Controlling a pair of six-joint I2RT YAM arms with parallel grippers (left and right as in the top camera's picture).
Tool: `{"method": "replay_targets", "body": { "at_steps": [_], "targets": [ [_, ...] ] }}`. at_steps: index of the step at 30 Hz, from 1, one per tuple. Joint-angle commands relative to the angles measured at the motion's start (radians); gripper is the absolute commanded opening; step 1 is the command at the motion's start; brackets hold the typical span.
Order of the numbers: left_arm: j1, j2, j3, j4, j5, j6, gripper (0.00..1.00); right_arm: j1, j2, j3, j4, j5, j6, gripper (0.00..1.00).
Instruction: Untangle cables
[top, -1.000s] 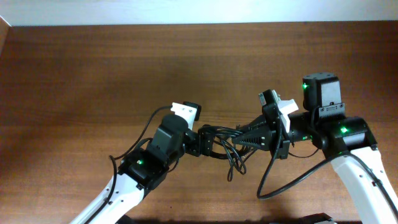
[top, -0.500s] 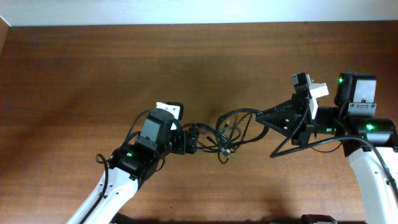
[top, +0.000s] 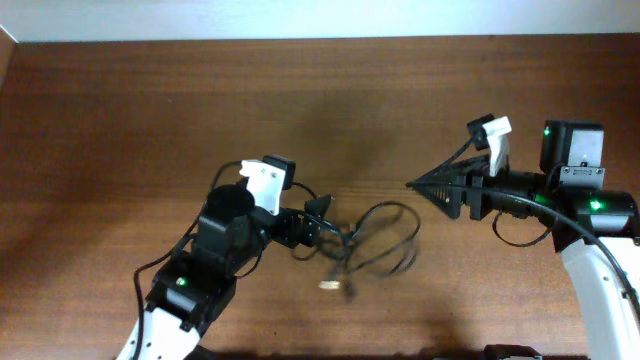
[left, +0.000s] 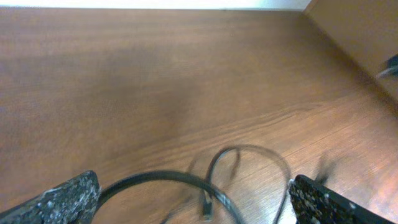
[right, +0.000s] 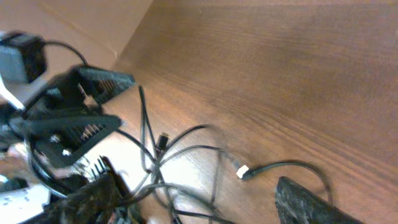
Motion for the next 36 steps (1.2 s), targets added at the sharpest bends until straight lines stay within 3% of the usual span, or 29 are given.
{"method": "replay_targets", "body": {
  "at_steps": [1, 3, 6, 10, 17, 21, 23, 26, 29, 36],
  "targets": [
    [0.008, -0.039, 0.001, 0.019, 0.029, 0.027, 0.99, 0.002, -0.014, 0.010, -0.050, -0.153, -0.164, 0.87],
    [0.008, -0.035, 0.001, 0.019, 0.029, 0.027, 0.99, 0.040, -0.014, 0.010, -0.093, -0.295, -0.349, 0.87],
    [0.008, -0.025, 0.001, 0.026, 0.003, 0.027, 0.99, 0.162, -0.014, 0.010, -0.097, -0.300, -0.445, 0.86],
    [0.008, 0.009, 0.001, 0.035, -0.057, -0.002, 0.99, 0.276, -0.014, 0.010, -0.088, -0.258, -0.448, 0.86],
    [0.008, 0.092, 0.001, 0.229, -0.061, -0.157, 0.99, 0.453, -0.011, 0.010, -0.083, -0.130, -0.444, 0.85],
    [0.007, 0.095, 0.001, 0.327, 0.114, -0.196, 0.99, 0.459, 0.051, 0.010, -0.055, -0.116, -0.440, 0.85],
    [0.007, 0.095, 0.001, 0.325, 0.129, -0.196, 0.99, 0.459, 0.091, 0.010, 0.016, -0.126, -0.345, 0.82],
    [0.007, 0.095, 0.001, 0.325, 0.118, -0.195, 0.99, 0.459, 0.104, 0.010, 0.055, -0.173, -0.334, 0.81],
    [0.006, 0.108, 0.001, 0.325, 0.120, -0.196, 0.99, 0.459, 0.105, 0.010, 0.067, -0.229, -0.334, 0.55],
    [0.005, 0.180, 0.001, 0.372, 0.180, -0.248, 0.99, 0.465, 0.105, 0.010, 0.077, -0.256, -0.335, 0.53]
  ]
}}
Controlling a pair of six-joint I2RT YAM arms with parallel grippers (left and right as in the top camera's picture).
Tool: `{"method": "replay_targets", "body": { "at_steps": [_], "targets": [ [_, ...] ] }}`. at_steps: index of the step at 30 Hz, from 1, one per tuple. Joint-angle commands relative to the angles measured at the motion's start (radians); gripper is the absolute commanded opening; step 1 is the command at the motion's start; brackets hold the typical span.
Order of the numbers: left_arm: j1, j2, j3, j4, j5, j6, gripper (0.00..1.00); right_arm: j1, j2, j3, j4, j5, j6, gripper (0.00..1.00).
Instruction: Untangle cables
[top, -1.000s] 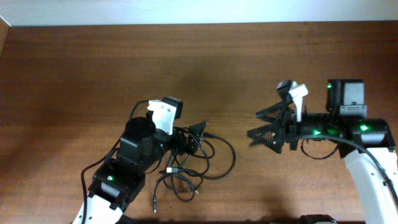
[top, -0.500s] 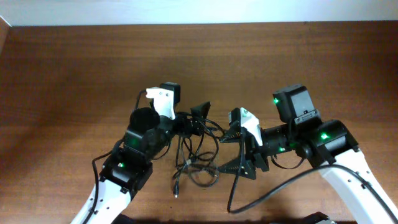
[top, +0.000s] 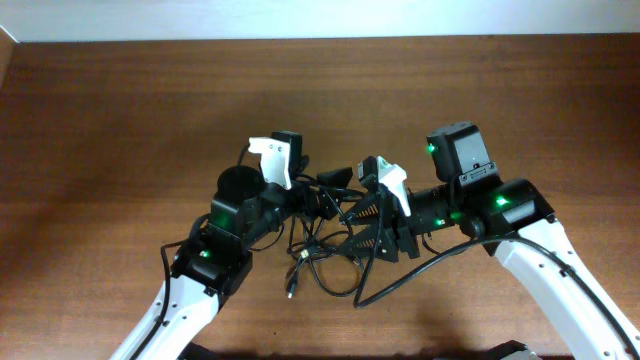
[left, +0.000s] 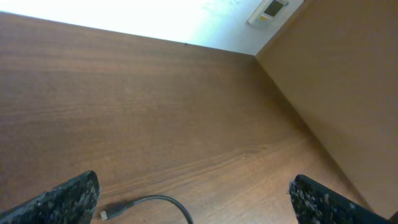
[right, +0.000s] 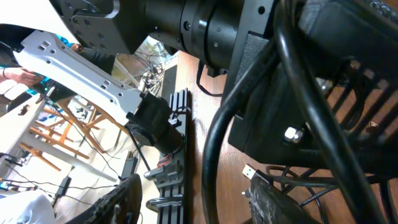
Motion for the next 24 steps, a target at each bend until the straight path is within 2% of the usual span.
{"method": "replay_targets", "body": {
  "at_steps": [1, 2, 3, 7, 9, 12, 13, 15, 16, 19, 21, 24],
  "targets": [
    [0.003, 0.003, 0.006, 0.036, 0.052, -0.024, 0.99, 0.018, 0.001, 0.010, 0.009, -0.034, -0.003, 0.42],
    [0.003, 0.003, 0.006, 0.035, 0.051, -0.023, 0.99, 0.035, 0.001, 0.010, 0.019, -0.034, -0.003, 0.12],
    [0.003, 0.003, 0.006, 0.035, 0.048, -0.023, 0.99, 0.038, 0.001, 0.010, 0.022, -0.034, -0.003, 0.04],
    [0.004, 0.003, 0.006, -0.049, -0.053, 0.008, 0.99, 0.029, 0.000, 0.010, 0.026, -0.035, 0.031, 0.04],
    [0.004, 0.003, 0.006, -0.195, -0.130, 0.108, 0.99, -0.013, 0.000, 0.012, 0.035, -0.044, 0.054, 0.04],
    [0.004, 0.003, 0.006, -0.312, -0.106, 0.168, 0.99, -0.116, 0.000, 0.012, 0.088, -0.046, 0.159, 0.04],
    [0.004, 0.003, 0.006, -0.320, -0.029, 0.262, 0.99, -0.161, 0.000, 0.012, 0.093, -0.045, 0.181, 0.04],
    [0.004, 0.002, 0.006, -0.312, 0.102, 0.359, 0.99, -0.219, 0.000, 0.012, 0.079, -0.046, 0.191, 0.04],
    [0.004, 0.002, 0.006, -0.310, 0.092, 0.363, 0.99, -0.248, 0.000, 0.012, 0.071, -0.077, 0.210, 0.04],
    [0.004, 0.002, 0.006, -0.282, 0.067, 0.363, 0.99, -0.242, 0.000, 0.012, 0.074, -0.259, 0.146, 0.04],
    [0.004, 0.003, 0.006, -0.245, 0.066, 0.376, 0.99, -0.230, 0.000, 0.012, 0.078, -0.292, 0.145, 0.04],
    [0.004, 0.055, 0.006, -0.179, 0.030, 0.553, 0.99, -0.218, -0.002, 0.012, 0.131, -0.386, 0.150, 0.04]
  ]
}}
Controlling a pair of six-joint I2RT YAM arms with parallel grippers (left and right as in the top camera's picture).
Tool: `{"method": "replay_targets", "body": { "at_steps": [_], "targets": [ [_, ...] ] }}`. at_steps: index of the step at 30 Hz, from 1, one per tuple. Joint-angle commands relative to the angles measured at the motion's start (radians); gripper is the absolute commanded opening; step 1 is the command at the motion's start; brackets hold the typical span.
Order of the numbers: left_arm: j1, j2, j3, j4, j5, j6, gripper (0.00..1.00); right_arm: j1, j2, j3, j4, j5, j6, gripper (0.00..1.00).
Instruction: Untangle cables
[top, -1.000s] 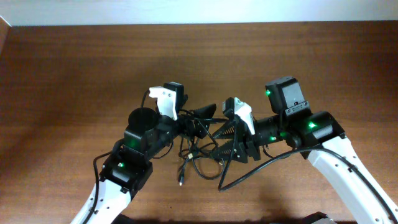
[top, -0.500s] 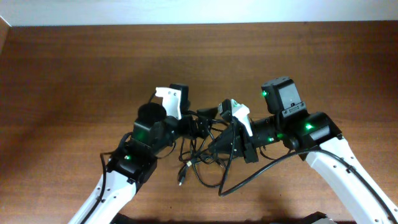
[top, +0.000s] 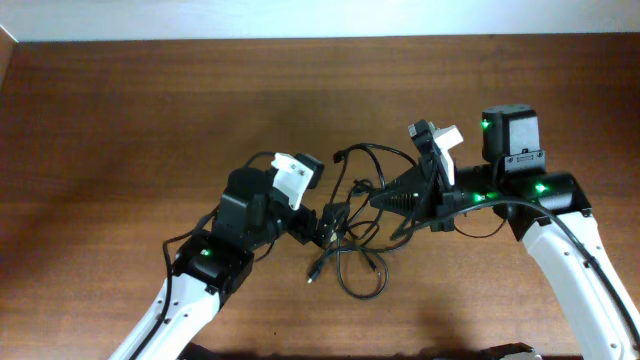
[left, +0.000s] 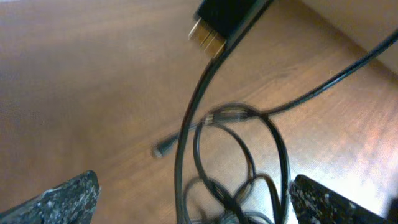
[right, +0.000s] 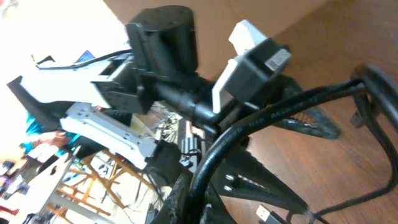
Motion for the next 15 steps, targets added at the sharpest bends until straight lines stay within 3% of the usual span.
{"method": "replay_targets", "body": {
  "at_steps": [1, 3, 7, 9, 12, 15],
  "targets": [
    [0.003, 0.067, 0.004, 0.029, -0.093, 0.161, 0.99, 0.009, -0.003, 0.012, 0.026, -0.124, -0.014, 0.04],
    [0.003, 0.136, 0.004, 0.030, -0.201, 0.160, 0.99, 0.009, -0.016, 0.012, 0.026, -0.125, -0.014, 0.04],
    [0.003, 0.231, 0.004, 0.026, -0.230, 0.159, 0.99, 0.005, -0.041, 0.012, 0.026, -0.124, -0.013, 0.04],
    [0.036, 0.238, 0.004, -0.056, -0.376, 0.062, 0.99, -0.036, -0.040, 0.012, 0.026, -0.124, 0.013, 0.04],
    [0.184, 0.238, 0.004, -0.163, -0.433, -0.045, 0.99, -0.116, -0.040, 0.012, 0.025, -0.125, 0.039, 0.04],
    [0.348, 0.238, 0.004, -0.207, -0.354, -0.068, 0.99, -0.206, -0.040, 0.012, 0.013, -0.092, 0.047, 0.04]
  ]
}}
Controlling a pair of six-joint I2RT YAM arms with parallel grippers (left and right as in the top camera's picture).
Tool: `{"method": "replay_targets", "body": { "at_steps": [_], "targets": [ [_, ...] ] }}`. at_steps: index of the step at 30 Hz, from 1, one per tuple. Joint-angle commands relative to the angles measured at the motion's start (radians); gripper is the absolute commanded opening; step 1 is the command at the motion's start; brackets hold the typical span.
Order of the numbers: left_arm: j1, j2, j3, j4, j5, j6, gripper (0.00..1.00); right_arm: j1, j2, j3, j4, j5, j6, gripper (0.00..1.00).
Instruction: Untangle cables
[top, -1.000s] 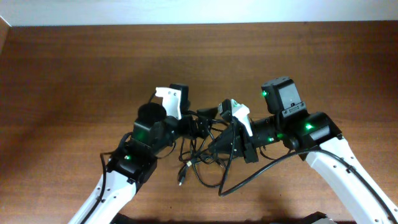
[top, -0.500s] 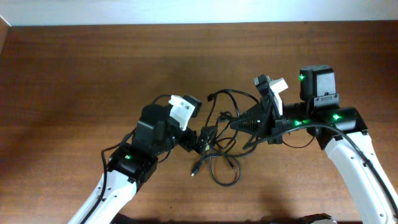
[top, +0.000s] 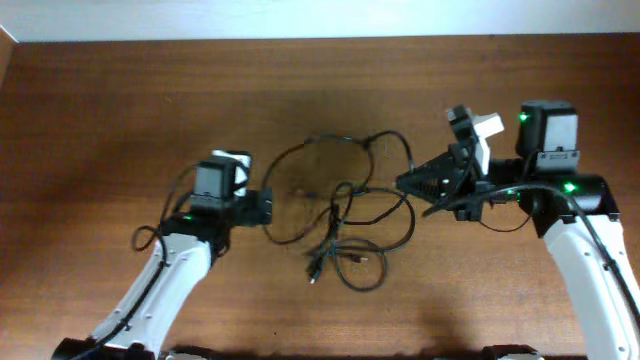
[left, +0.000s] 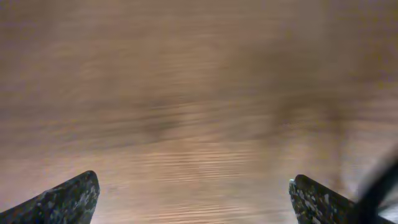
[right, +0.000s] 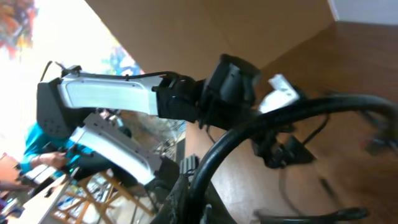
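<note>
A tangle of black cables (top: 345, 240) lies mid-table, with one wide loop (top: 300, 155) reaching left and back. My right gripper (top: 405, 183) is shut on a thick black cable (right: 261, 127), which runs out of its closed jaws (right: 193, 199). My left gripper (top: 266, 207) sits at the loop's left end. In the left wrist view its fingers (left: 68, 199) stand wide apart over blurred bare wood, my left gripper (left: 189, 193) open with nothing between them. A dark cable blur (left: 376, 183) shows at that view's right edge.
A small plug end (top: 312, 276) lies at the tangle's near side. The brown wooden table (top: 120, 100) meets a white wall along its far edge. The left arm (right: 124, 93) and a cluttered room show in the right wrist view.
My left gripper has moved left, away from the tangle, and no cable crosses its view now. My right gripper has moved right, still shut on its cable. The loops lie spread wider.
First my left gripper was at the tangle and my right stood open far to the right. Then both grippers met over the tangle. Then my right was shut on a thick cable there. Now the grippers are apart and the cables are stretched out between them.
</note>
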Motion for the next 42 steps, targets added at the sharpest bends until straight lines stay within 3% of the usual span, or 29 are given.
{"method": "replay_targets", "body": {
  "at_steps": [1, 5, 9, 10, 12, 13, 15, 16, 18, 19, 22, 26, 29, 37, 41, 42],
  "targets": [
    [0.095, 0.008, 0.002, -0.008, 0.063, -0.043, 0.99, -0.079, -0.024, 0.011, -0.011, 0.050, 0.060, 0.04],
    [0.109, 0.008, 0.002, -0.004, 0.101, -0.048, 0.99, -0.114, -0.024, 0.011, -0.064, 0.234, 0.095, 0.04],
    [0.109, 0.008, 0.002, 0.000, 0.167, -0.046, 0.99, -0.114, -0.024, 0.011, -0.187, 0.507, 0.119, 0.11],
    [0.109, 0.008, 0.002, 0.013, 0.277, 0.020, 0.99, -0.114, -0.024, 0.011, -0.195, 0.514, 0.119, 0.07],
    [0.109, 0.008, 0.002, 0.046, 0.700, 0.319, 0.99, -0.113, -0.024, 0.011, -0.195, 0.514, 0.119, 0.05],
    [0.106, 0.008, 0.002, 0.051, 0.809, 0.372, 0.99, -0.113, -0.024, 0.011, -0.200, 0.513, 0.119, 0.05],
    [0.073, 0.008, 0.002, 0.051, 0.859, 0.373, 0.99, -0.113, -0.024, 0.011, -0.216, 0.514, 0.119, 0.09],
    [0.038, 0.008, 0.002, 0.049, 0.863, 0.373, 0.99, -0.113, -0.024, 0.010, -0.222, 0.515, 0.116, 0.21],
    [-0.054, 0.008, 0.002, 0.048, 0.868, 0.451, 0.99, -0.113, -0.024, 0.010, -0.244, 0.549, 0.112, 0.53],
    [-0.100, 0.008, 0.002, 0.048, 0.867, 0.501, 0.99, -0.113, -0.024, 0.010, -0.266, 0.589, 0.112, 0.60],
    [-0.241, 0.008, 0.002, 0.045, 0.633, 0.545, 0.99, -0.113, -0.024, 0.010, -0.340, 0.742, 0.111, 0.63],
    [-0.312, 0.012, 0.002, 0.046, 0.393, 0.545, 0.99, -0.113, -0.024, 0.010, -0.361, 0.768, 0.111, 0.66],
    [-0.312, 0.053, 0.002, 0.049, 0.394, 0.545, 0.99, -0.113, -0.024, 0.009, -0.377, 0.768, 0.111, 0.71],
    [-0.357, 0.061, 0.002, 0.087, 0.524, 0.546, 0.99, -0.113, -0.023, -0.029, -0.412, 0.858, 0.112, 0.71],
    [-0.425, 0.081, 0.002, 0.100, 0.448, 0.545, 0.99, -0.113, -0.023, -0.029, -0.412, 0.859, 0.112, 0.63],
    [-0.430, 0.103, 0.002, 0.110, 0.448, 0.545, 0.92, -0.113, -0.023, -0.029, -0.414, 0.858, 0.112, 0.59]
  ]
}}
